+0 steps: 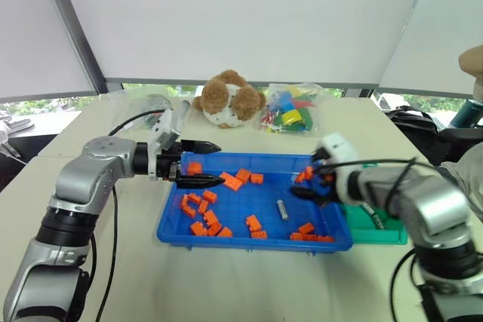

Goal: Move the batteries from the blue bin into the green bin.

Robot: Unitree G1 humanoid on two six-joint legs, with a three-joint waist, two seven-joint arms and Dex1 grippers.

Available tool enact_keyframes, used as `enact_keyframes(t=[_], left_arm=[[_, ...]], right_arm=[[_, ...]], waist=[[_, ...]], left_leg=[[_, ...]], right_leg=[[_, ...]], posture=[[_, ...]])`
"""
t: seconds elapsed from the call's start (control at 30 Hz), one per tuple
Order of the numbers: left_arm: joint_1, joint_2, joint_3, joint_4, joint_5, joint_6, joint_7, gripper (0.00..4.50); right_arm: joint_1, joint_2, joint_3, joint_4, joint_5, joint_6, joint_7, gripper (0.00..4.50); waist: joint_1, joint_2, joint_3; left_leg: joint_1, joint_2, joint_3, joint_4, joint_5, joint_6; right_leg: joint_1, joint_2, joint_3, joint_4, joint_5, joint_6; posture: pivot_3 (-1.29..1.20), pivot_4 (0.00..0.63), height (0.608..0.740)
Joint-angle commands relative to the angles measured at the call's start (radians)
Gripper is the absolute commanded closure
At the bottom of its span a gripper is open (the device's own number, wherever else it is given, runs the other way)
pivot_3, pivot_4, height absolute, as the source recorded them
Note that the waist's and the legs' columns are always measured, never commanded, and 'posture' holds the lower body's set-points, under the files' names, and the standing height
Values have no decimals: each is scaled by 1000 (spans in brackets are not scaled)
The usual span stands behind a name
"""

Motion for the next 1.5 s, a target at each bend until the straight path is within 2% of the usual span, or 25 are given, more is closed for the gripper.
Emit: enact_keyframes(t=[0.03,0.2,0.43,0.5,0.57,0.7,0.77,0.9,1.1,1.27,1.43,1.5], left_arm=[[-16,15,16,-34,-4,-4,2,0],[-11,20,18,-47,-6,3,10,0],[9,33,28,-75,-16,13,23,0],[12,33,28,-79,-18,15,28,0],[13,33,28,-81,-19,17,32,0],[16,34,29,-83,-21,21,38,0],[17,35,29,-84,-22,22,40,0],[17,36,28,-85,-25,24,43,0],[17,34,22,-82,-26,23,43,0],[16,28,19,-73,-27,18,36,0],[13,23,15,-55,-23,10,25,0],[13,19,12,-54,-22,9,23,0]], right_arm=[[13,58,40,4,-41,0,-94,54],[49,107,104,47,-84,-39,-176,54],[108,184,107,106,-92,-45,-218,54],[108,186,108,113,-92,-54,-219,571],[107,184,115,117,-89,-61,-215,1344],[99,176,128,108,-83,-61,-207,3575],[87,173,119,99,-77,-48,-202,4494],[26,113,72,67,-68,-71,-165,4485],[-78,-41,-132,45,-26,-38,-95,4485],[-36,-197,-206,47,-23,-36,-57,4485],[59,-291,-259,60,-28,-49,-45,4485],[100,-314,-273,67,-26,-64,-39,3454]], waist=[[-1,0,0],[-3,0,0],[-6,0,0],[-6,0,0],[-6,0,0],[-5,0,0],[-5,0,0],[-4,0,0],[-2,0,0],[-3,0,0],[-3,0,0],[-3,0,0]], left_leg=[[0,0,0,0,0,0],[0,0,0,0,0,0],[0,0,0,0,0,0],[1,0,0,0,0,0],[1,0,0,0,0,0],[1,0,0,0,0,0],[1,0,0,0,0,0],[0,0,0,0,0,0],[0,0,0,0,0,0],[0,0,0,-1,0,0],[0,0,0,-1,0,0],[0,0,0,-1,0,0]], right_leg=[[0,0,0,0,0,0],[0,0,0,0,0,0],[0,0,0,0,0,0],[0,0,0,0,0,0],[0,0,0,0,0,0],[0,0,0,0,0,0],[0,0,0,0,0,0],[0,0,0,0,0,0],[0,0,0,0,0,0],[0,0,0,-1,0,0],[0,0,0,-1,0,0],[0,0,0,-1,0,0]], posture=[[0,150,733],[0,150,733],[0,150,733],[0,150,733],[0,150,733],[0,150,733],[0,150,733],[0,150,733],[0,150,733],[0,150,733],[0,150,733],[0,150,733]])
